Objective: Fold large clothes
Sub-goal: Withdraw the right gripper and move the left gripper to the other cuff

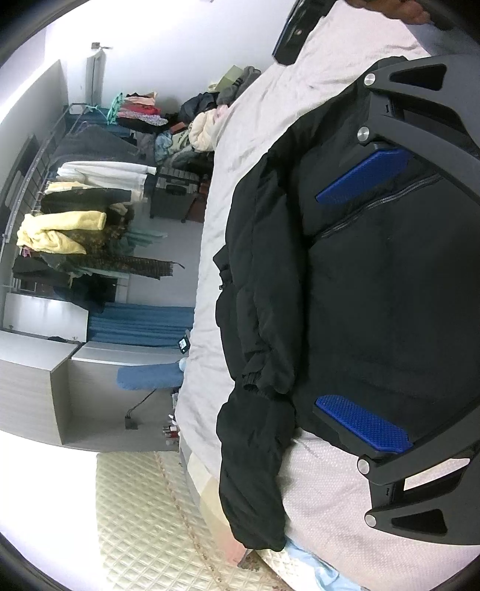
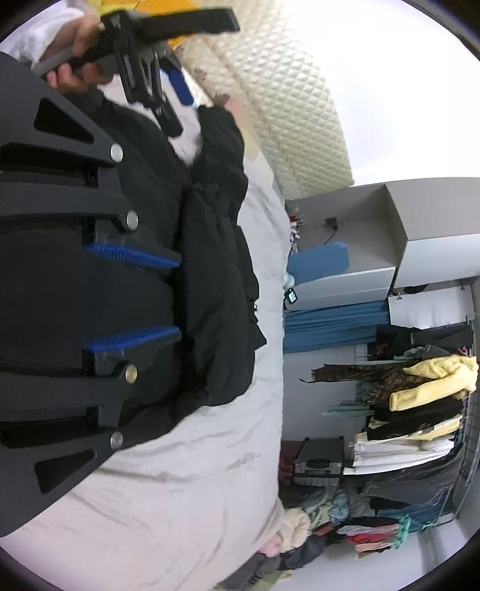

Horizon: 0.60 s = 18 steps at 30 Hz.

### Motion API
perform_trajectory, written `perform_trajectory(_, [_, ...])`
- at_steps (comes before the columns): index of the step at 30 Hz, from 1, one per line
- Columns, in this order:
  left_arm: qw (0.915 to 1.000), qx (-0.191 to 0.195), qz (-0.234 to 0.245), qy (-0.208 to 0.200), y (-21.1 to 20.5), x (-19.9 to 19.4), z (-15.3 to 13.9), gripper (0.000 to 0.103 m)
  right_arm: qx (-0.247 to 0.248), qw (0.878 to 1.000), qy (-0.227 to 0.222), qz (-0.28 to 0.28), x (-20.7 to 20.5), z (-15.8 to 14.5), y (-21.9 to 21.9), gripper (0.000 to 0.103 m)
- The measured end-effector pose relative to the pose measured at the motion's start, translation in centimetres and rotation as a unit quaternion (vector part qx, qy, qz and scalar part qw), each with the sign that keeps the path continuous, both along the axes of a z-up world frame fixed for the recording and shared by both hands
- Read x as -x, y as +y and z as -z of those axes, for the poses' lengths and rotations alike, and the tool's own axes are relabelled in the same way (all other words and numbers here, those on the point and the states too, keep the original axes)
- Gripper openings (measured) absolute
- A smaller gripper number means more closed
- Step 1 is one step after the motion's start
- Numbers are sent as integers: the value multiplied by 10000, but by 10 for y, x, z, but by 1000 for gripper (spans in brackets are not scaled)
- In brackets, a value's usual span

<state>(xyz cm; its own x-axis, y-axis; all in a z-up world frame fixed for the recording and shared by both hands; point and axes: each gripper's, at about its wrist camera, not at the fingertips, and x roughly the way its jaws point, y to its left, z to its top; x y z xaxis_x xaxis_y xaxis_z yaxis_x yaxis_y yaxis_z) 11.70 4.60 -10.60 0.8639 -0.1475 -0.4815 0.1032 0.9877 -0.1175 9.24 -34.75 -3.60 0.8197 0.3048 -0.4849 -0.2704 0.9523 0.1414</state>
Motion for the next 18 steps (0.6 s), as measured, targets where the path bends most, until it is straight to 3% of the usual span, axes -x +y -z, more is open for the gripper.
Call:
perform_trajectory(5, [9999,120,77,-28,5,6,-2,103,186,9997,-143,-55,32,3,9,37])
perform_trajectory(6, [9999,140,83,-34,6,6,-2,103,228,9995,-206,-73,36,3,11,39])
perform_trajectory(9, [9998,200,65,-27,13,6,-3,103,230,9985,-473,-159,47,-1,13,62])
perform_trajectory(15, [9981,590,170,66,36,3,-7,103,132,9987,-429,-236,44,1,9,63])
perform_trajectory(18, [9977,668,49,133,50,-3,-10,103,78,9990,-401,-159,44,4,5,72])
